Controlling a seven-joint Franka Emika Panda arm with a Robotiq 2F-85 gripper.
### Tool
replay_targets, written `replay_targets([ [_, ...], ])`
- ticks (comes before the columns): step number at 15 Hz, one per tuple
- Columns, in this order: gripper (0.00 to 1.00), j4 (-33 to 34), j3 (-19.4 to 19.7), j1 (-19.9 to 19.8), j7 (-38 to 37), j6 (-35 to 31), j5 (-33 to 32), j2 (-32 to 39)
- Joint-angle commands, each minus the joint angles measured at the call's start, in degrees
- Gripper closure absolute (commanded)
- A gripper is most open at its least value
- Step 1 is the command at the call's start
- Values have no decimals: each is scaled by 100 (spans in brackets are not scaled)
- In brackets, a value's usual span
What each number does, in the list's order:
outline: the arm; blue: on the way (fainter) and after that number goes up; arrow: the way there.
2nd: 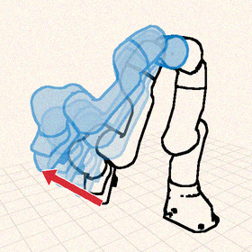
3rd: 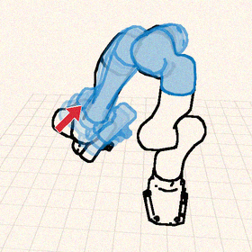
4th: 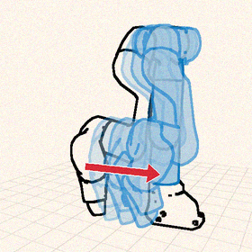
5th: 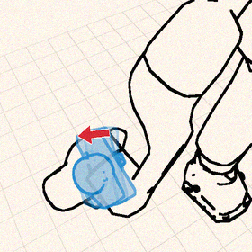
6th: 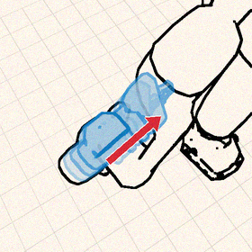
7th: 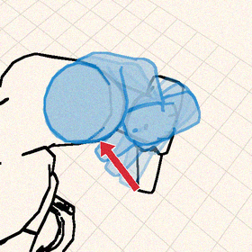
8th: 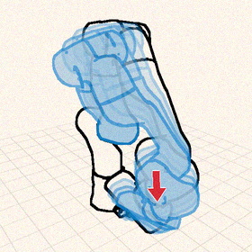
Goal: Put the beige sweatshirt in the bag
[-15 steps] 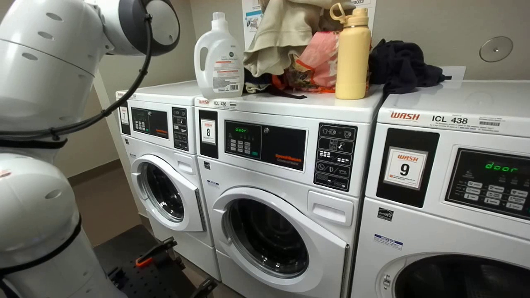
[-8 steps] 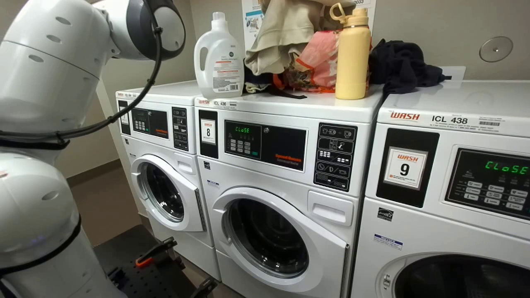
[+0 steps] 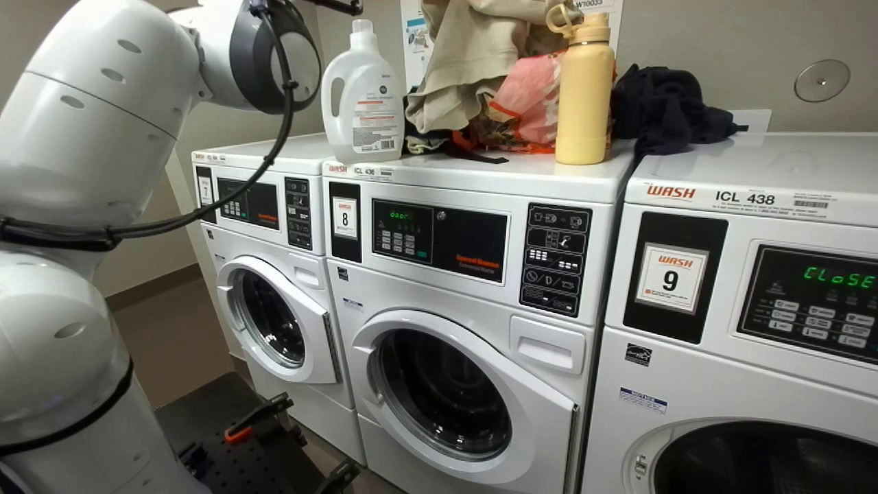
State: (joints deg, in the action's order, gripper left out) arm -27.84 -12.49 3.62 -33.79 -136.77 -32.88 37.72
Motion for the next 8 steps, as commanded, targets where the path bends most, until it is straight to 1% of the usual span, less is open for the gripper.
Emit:
replay_targets([
  [1, 95, 826, 909, 322, 613, 205, 1103, 441],
  [3, 95, 1042, 1422, 432, 643, 360, 1298, 574],
  [4, 95, 242, 1248, 324, 387, 61, 916, 124],
  [5, 95, 257, 1371, 377, 377, 62, 893, 137],
  [6, 95, 267, 1368, 403, 423, 112, 880, 121],
  [7, 80, 1145, 1613, 456, 685, 382, 1415, 698],
  [8, 80, 1147, 1621, 462, 687, 382, 1388, 696],
])
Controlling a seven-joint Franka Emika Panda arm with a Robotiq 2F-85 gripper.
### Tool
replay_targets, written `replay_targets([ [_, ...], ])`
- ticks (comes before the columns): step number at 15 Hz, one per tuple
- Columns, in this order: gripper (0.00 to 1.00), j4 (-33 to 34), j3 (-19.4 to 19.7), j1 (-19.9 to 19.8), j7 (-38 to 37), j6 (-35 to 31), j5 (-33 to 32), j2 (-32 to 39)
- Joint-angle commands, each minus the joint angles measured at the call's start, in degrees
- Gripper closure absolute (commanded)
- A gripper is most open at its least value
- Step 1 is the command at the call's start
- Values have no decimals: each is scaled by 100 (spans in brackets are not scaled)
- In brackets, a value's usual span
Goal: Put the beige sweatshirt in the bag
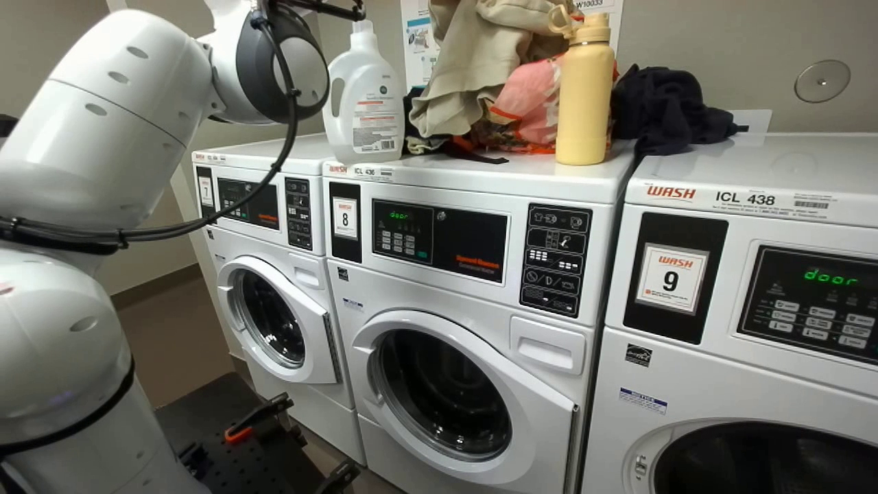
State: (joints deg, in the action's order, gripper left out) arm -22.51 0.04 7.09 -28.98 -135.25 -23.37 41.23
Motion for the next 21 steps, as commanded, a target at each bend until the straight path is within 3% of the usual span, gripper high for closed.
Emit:
replay_targets([
  [1, 80, 614, 368, 120, 207, 230, 431, 344],
  [7, 80, 614, 371, 132, 207, 230, 427, 343],
  [8, 95, 628, 435, 134, 190, 200, 357, 364],
  [9, 95, 67, 154, 6, 67, -133, 0, 53],
  [15, 95, -23, 179, -171, 129, -700, -13, 138],
  [21, 95, -149, 162, -350, -16, -1915, 55, 302],
])
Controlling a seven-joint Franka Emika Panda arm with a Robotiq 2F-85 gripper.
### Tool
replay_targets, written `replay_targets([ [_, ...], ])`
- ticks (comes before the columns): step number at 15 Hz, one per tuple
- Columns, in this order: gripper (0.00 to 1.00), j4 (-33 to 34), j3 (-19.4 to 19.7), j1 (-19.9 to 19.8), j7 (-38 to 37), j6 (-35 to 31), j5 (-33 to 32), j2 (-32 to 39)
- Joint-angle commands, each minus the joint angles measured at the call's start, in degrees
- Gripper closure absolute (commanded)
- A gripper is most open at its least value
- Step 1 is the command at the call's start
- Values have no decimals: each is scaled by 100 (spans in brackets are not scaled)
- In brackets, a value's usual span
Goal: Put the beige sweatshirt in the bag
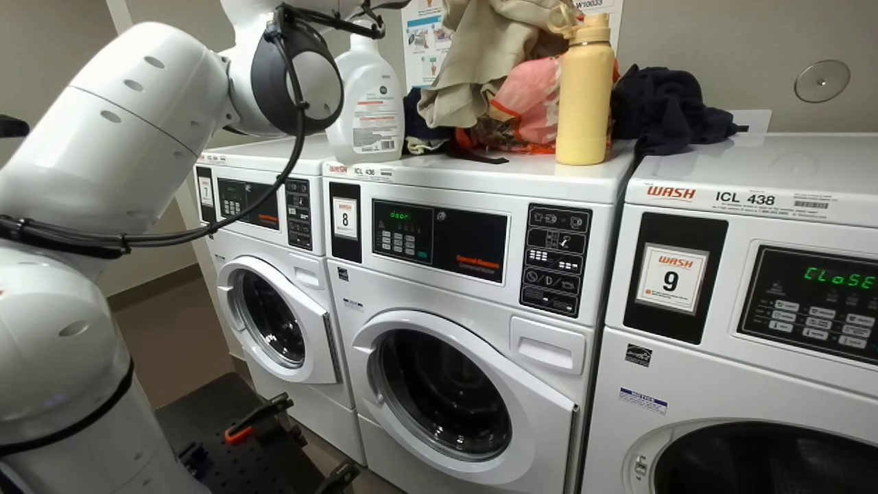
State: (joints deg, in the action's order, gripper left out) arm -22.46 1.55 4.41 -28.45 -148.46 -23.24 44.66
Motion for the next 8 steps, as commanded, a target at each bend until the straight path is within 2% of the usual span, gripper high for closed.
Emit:
replay_targets([
  [1, 95, -162, 35, -100, -112, -778, 32, -33],
  [8, 95, -92, 329, -162, -452, -1557, -62, -14],
])
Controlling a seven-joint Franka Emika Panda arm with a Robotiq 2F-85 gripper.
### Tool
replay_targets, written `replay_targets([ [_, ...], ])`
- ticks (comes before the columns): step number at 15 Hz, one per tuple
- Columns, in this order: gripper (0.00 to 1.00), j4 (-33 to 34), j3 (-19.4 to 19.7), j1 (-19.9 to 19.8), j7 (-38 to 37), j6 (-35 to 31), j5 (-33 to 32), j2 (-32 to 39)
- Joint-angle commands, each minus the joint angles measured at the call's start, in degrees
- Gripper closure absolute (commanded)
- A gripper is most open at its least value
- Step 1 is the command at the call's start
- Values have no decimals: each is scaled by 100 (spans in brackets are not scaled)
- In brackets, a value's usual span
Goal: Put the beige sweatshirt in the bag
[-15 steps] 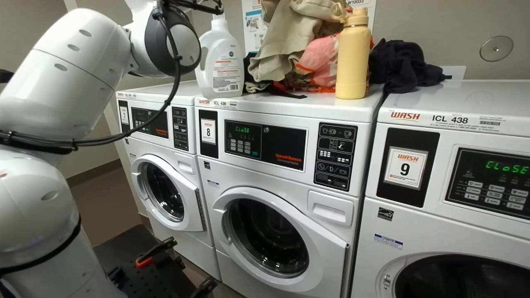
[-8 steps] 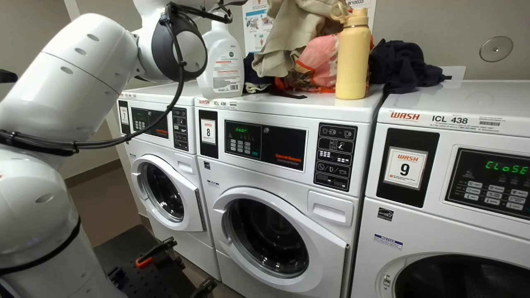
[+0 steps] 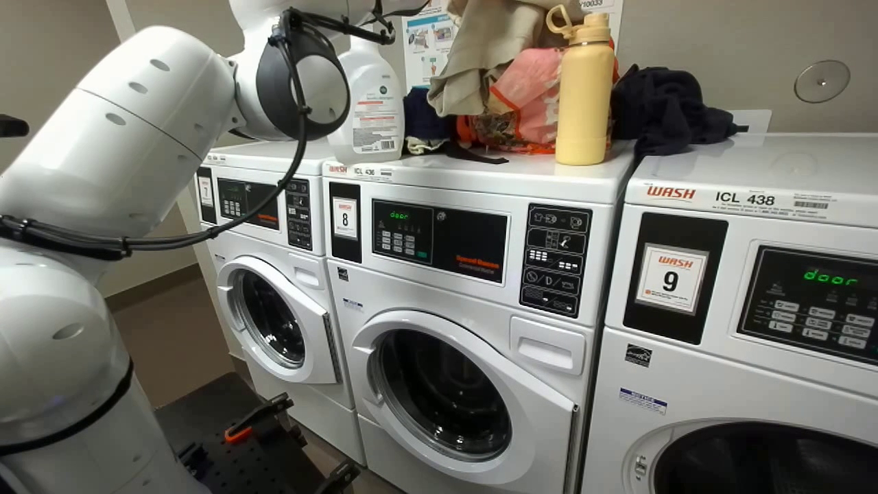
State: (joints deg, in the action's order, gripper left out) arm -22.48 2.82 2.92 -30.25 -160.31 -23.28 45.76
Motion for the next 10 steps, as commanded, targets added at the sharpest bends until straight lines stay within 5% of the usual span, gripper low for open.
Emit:
replay_targets([
  [1, 95, -90, 232, -15, -333, -452, -44, -131],
  [7, 95, -192, 265, 11, -361, -622, 37, -179],
  [10, 95, -423, -105, -13, -122, -408, 345, -273],
])
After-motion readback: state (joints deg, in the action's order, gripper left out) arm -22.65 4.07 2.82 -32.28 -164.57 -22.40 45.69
